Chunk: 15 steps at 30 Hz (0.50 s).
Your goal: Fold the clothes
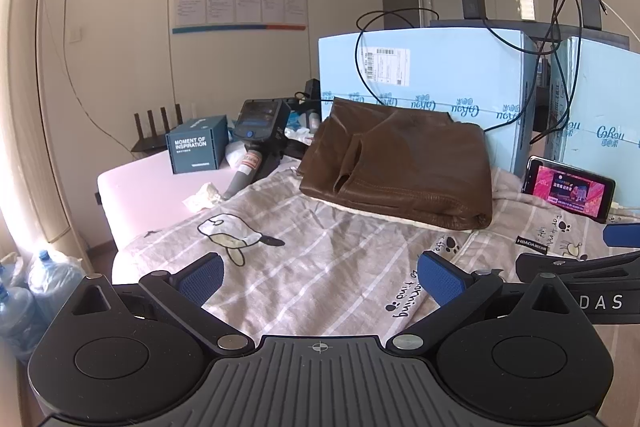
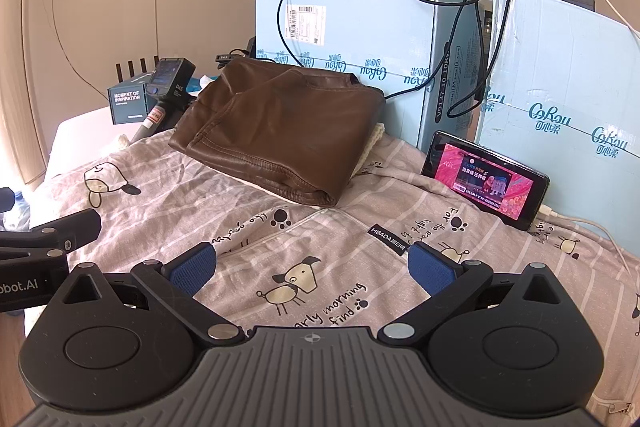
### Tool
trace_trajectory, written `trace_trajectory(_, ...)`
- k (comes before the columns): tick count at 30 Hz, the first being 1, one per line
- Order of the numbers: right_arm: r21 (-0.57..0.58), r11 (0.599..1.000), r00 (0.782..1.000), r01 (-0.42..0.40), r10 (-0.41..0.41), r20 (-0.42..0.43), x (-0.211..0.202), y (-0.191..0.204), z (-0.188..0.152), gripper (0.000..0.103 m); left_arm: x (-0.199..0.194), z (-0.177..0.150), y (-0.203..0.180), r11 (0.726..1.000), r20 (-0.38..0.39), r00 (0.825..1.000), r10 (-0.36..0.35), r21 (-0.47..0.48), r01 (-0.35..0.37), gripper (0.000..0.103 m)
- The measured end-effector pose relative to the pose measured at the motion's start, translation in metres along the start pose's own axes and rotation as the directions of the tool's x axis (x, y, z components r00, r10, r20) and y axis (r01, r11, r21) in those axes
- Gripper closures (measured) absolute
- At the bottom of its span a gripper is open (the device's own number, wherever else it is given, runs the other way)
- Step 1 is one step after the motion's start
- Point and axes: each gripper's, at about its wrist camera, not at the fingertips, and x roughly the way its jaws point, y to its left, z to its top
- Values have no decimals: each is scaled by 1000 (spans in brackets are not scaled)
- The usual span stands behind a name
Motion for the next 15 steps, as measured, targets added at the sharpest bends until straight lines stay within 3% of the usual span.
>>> trace_trajectory(15,30,999,1000,29,-30,8,-1,-4,-2,0,0,-2,-2,1000,1,1000,-16,-9,16,0)
